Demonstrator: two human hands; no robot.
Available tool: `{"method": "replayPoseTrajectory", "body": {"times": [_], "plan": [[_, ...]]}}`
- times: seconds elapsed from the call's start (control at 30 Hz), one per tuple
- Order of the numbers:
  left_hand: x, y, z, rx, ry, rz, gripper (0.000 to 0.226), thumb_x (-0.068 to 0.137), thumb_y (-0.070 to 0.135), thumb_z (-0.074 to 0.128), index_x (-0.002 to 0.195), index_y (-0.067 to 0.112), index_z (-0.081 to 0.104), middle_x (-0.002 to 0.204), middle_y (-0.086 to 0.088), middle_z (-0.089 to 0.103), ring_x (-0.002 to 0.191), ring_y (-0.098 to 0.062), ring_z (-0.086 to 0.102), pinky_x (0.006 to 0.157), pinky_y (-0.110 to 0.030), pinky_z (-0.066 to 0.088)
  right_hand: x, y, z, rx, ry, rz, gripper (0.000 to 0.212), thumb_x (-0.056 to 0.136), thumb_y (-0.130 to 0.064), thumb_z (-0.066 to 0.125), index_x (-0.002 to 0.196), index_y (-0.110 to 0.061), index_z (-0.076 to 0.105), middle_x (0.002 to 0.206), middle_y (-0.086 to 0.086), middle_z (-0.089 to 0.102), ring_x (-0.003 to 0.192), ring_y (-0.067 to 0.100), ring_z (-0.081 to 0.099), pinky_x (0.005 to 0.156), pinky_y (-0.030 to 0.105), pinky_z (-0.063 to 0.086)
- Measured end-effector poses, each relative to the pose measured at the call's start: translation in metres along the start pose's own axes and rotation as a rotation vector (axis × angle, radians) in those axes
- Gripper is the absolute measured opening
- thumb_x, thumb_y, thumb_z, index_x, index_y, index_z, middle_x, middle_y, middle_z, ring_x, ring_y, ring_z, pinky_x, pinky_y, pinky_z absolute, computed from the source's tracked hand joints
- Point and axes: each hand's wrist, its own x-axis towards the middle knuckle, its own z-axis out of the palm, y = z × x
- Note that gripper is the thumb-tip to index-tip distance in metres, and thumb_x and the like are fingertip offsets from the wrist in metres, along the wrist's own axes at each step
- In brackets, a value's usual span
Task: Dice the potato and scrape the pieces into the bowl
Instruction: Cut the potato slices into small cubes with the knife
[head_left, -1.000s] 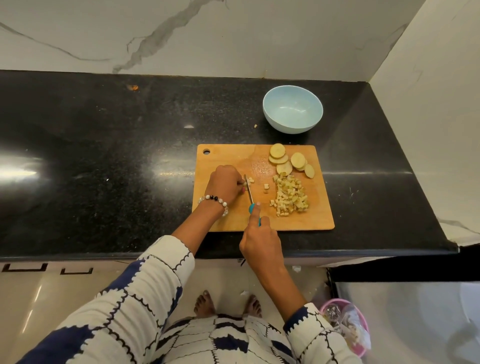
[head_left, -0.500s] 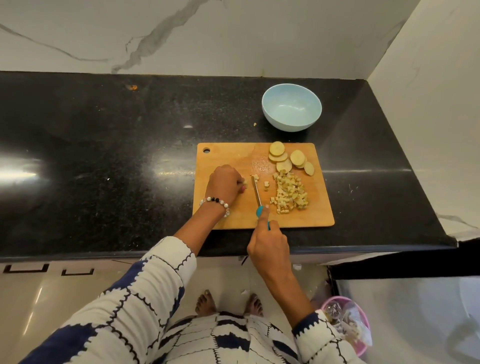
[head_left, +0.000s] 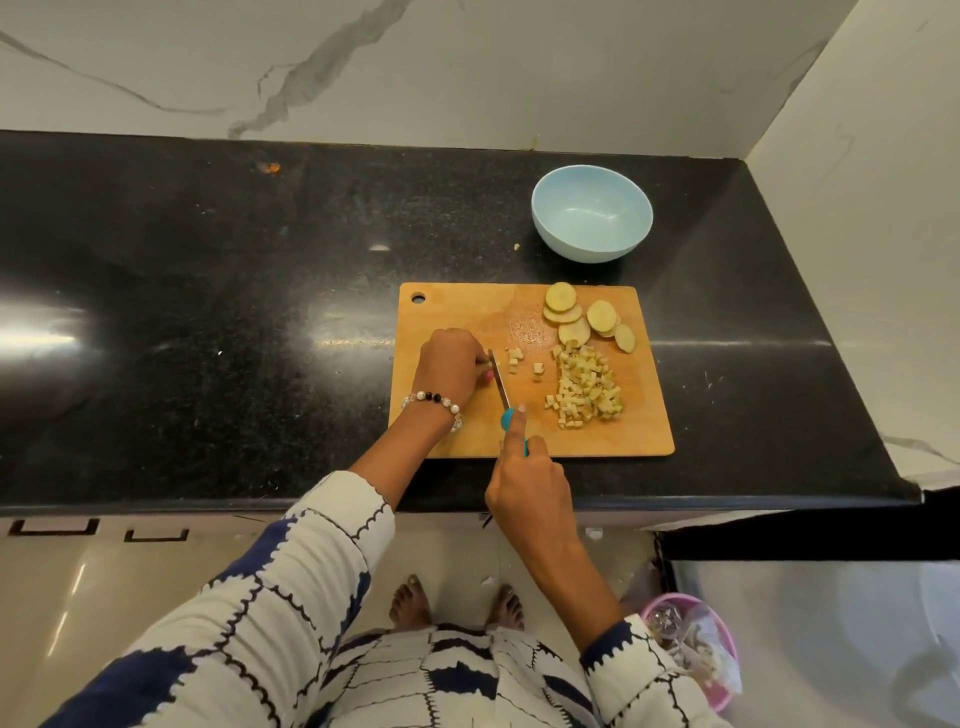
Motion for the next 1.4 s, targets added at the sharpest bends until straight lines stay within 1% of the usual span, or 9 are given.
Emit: {"method": "replayPoseTrajectory", "body": {"times": [0.07,0.2,0.4,0.57,0.67,0.77,1.1,1.23,1.4], "plan": [[0.000,-0.001,0.000,0.003,0.007,0.014,0.022,0.087,0.028,0.063,0.099,0.013,0.074,0.098,-0.003,0.071,0.093,-0.019,0.061,0.075,-0.026,0.046,0.003,-0.004,0.003,-0.070,-0.002,0.004,0.066,0.094,-0.009,0.039,0.148,0.001,0.002,0.115,0.023,0.051,0.077,0.030,0.058,0.058,0.031,0.035],[-0.003,-0.003,0.001,0.009,0.017,0.051,0.021,0.086,0.028,0.065,0.097,0.014,0.075,0.095,-0.004,0.071,0.090,-0.020,0.062,0.071,-0.026,0.046,0.003,-0.004,0.010,-0.162,0.044,-0.016,0.076,0.068,-0.002,0.072,0.135,0.010,0.039,0.077,0.020,0.060,0.041,0.021,0.049,0.040,0.022,0.024],[-0.007,-0.003,0.003,0.025,0.037,0.077,0.021,0.087,0.028,0.063,0.092,0.013,0.076,0.090,-0.008,0.069,0.083,-0.021,0.061,0.068,-0.028,0.046,-0.027,0.007,0.008,-0.208,0.096,-0.070,0.078,0.051,-0.001,0.083,0.123,0.010,0.055,0.062,0.010,0.051,0.040,0.011,0.016,0.038,0.019,0.016],[-0.010,-0.002,0.005,0.011,0.043,0.058,0.020,0.089,0.024,0.061,0.095,0.010,0.075,0.095,-0.007,0.068,0.086,-0.019,0.062,0.066,-0.021,0.037,-0.013,0.005,0.006,-0.162,0.104,0.003,0.074,0.069,-0.005,0.074,0.134,0.009,0.043,0.080,0.018,0.061,0.044,0.011,0.024,0.040,0.021,0.021],[-0.012,-0.004,0.008,0.006,0.054,0.054,0.019,0.091,0.019,0.058,0.099,0.010,0.073,0.099,-0.009,0.066,0.089,-0.020,0.060,0.067,-0.019,0.035,-0.012,0.007,-0.002,-0.020,0.028,0.037,0.064,0.095,-0.012,0.037,0.149,-0.001,0.004,0.118,0.022,0.051,0.069,0.027,0.051,0.058,0.031,0.031],[-0.012,-0.006,0.011,0.011,0.055,0.048,0.020,0.092,0.016,0.055,0.103,0.009,0.071,0.098,-0.009,0.065,0.090,-0.022,0.061,0.074,-0.023,0.045,-0.011,0.012,-0.005,0.075,0.080,0.050,0.060,0.095,-0.023,0.017,0.150,-0.005,0.000,0.121,0.021,0.050,0.081,0.031,0.055,0.062,0.033,0.030],[-0.009,-0.009,0.007,-0.010,0.100,0.031,0.025,0.087,0.030,0.062,0.101,0.012,0.073,0.092,-0.009,0.070,0.084,-0.021,0.061,0.074,-0.028,0.048,0.000,0.001,0.001,0.137,0.067,0.005,0.055,0.102,-0.024,0.029,0.150,-0.007,0.011,0.103,0.017,0.057,0.068,0.018,0.043,0.059,0.030,0.029],[-0.015,-0.013,0.013,-0.019,0.138,0.053,0.021,0.085,0.024,0.064,0.099,0.011,0.073,0.089,-0.012,0.065,0.083,-0.024,0.058,0.067,-0.025,0.038,-0.002,-0.003,0.000,0.134,0.043,0.021,0.055,0.102,-0.023,0.028,0.150,-0.006,0.008,0.108,0.017,0.055,0.055,0.007,0.028,0.047,0.021,0.015],[-0.019,-0.017,0.023,-0.013,0.264,0.147,0.011,0.063,0.007,0.081,0.070,0.006,0.073,0.063,-0.008,0.059,0.057,-0.027,0.057,0.050,-0.025,0.044,0.001,-0.009,0.002,0.029,-0.090,-0.002,0.063,0.098,-0.014,0.030,0.148,-0.003,-0.006,0.121,0.019,0.048,0.087,0.029,0.056,0.063,0.030,0.032]]}}
